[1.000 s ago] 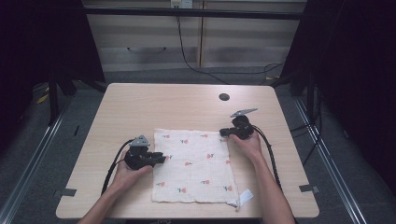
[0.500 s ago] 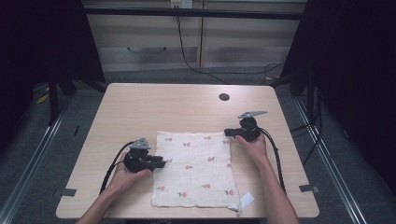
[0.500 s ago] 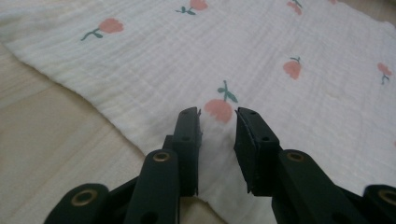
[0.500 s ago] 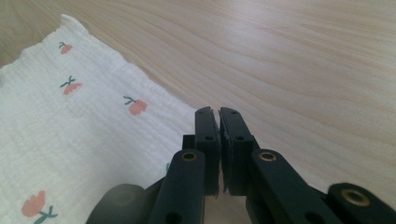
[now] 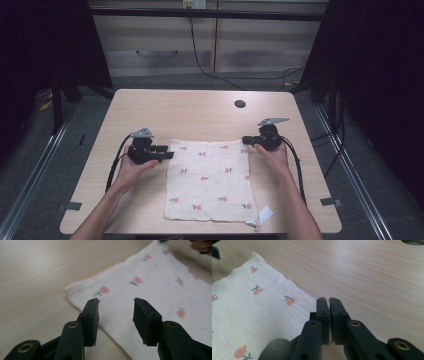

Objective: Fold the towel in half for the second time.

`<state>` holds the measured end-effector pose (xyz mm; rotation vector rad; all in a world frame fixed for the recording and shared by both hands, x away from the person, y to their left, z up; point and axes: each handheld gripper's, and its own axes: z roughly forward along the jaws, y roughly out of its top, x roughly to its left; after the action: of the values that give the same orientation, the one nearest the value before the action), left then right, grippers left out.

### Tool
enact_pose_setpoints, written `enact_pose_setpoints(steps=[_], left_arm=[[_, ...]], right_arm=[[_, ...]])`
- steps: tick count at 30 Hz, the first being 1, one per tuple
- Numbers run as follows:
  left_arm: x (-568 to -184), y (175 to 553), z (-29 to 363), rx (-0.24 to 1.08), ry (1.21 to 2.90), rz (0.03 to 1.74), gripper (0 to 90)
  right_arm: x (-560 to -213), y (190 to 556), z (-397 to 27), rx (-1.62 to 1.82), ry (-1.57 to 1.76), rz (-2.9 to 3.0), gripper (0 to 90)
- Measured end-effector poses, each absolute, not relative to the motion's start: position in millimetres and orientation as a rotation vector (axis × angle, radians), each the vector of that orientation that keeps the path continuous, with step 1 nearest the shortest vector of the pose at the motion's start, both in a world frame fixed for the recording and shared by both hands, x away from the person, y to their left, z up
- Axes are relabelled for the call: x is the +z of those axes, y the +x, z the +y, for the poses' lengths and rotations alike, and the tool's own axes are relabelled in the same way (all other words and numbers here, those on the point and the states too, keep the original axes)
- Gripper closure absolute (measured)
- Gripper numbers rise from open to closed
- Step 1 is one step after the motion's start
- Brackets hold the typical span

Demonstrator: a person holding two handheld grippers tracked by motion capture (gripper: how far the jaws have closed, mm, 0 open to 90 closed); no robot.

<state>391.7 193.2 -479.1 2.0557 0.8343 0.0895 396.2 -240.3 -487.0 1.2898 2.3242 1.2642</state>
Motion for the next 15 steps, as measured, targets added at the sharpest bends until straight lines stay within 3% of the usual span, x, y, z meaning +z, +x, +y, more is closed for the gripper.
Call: enact_pose_setpoints(steps=[7, 15], left_arm=[[-497, 433, 184, 0.072, 2.063, 0.929, 56.9], [-511, 445, 180, 0.109, 2.022, 0.979, 58.4]], right_arm=[[-485, 394, -243, 1.273, 1.296, 2.313, 86.8], [-488, 394, -240, 1.265, 1.290, 2.331, 86.8]])
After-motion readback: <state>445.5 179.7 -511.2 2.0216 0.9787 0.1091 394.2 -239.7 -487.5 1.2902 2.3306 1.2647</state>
